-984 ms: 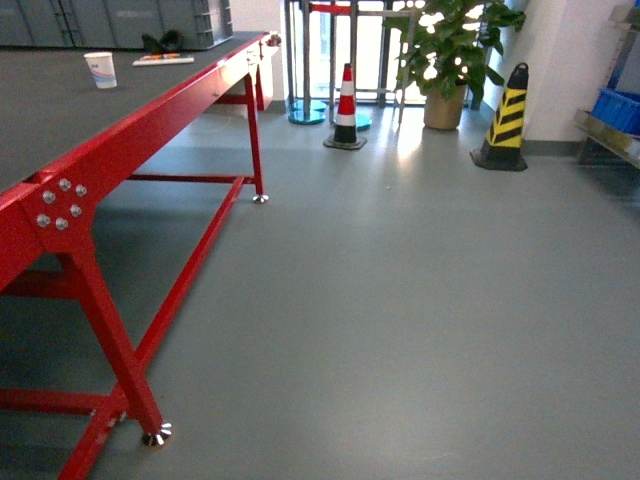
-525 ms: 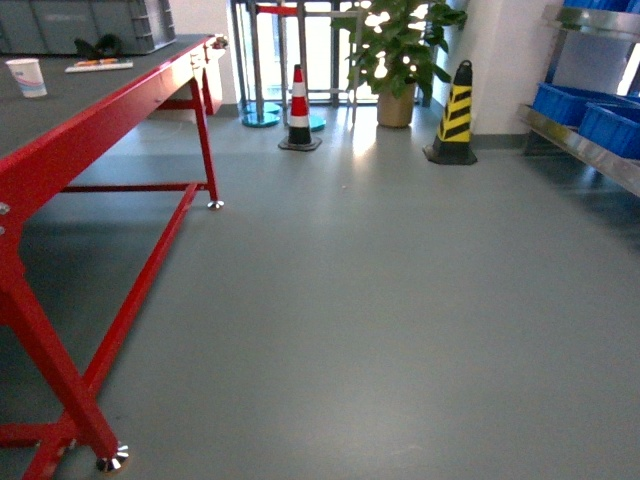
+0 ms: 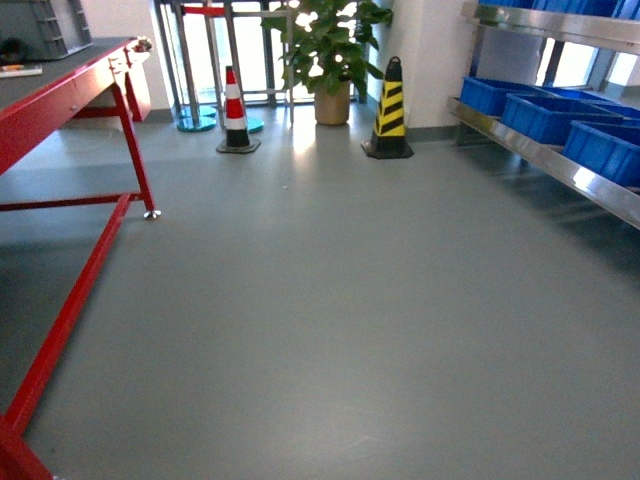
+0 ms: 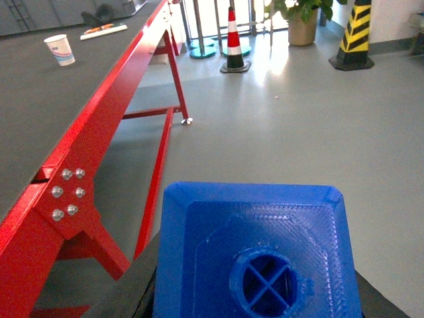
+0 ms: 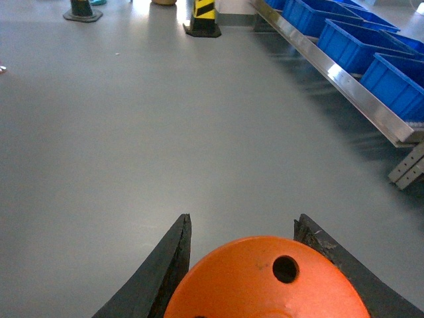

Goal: Sort blue parts and orange caps into right shelf containers

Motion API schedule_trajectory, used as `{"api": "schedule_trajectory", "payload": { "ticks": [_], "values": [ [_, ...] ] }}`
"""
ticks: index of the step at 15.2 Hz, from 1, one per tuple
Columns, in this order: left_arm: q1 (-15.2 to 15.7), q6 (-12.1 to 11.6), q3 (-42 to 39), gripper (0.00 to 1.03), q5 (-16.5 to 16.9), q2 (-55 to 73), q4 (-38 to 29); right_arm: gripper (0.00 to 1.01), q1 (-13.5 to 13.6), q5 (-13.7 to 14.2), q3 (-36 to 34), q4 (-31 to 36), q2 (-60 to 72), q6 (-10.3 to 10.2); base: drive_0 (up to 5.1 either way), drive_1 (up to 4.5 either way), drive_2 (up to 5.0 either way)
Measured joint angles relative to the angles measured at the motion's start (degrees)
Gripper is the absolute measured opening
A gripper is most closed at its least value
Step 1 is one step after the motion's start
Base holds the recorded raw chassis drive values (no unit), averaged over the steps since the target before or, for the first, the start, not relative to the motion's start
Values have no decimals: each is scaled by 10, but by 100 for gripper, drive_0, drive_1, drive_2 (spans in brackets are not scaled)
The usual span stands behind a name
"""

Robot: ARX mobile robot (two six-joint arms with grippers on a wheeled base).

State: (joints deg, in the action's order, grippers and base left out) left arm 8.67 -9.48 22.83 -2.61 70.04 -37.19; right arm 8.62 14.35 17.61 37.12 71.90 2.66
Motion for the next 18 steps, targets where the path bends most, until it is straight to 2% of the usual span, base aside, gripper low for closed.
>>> {"api": "schedule_trajectory", "payload": {
  "ticks": [18],
  "values": [
    [0, 0, 0, 44, 0, 0, 0, 42, 0, 0, 0, 0, 0, 0, -157, -157, -157]
  ]
}}
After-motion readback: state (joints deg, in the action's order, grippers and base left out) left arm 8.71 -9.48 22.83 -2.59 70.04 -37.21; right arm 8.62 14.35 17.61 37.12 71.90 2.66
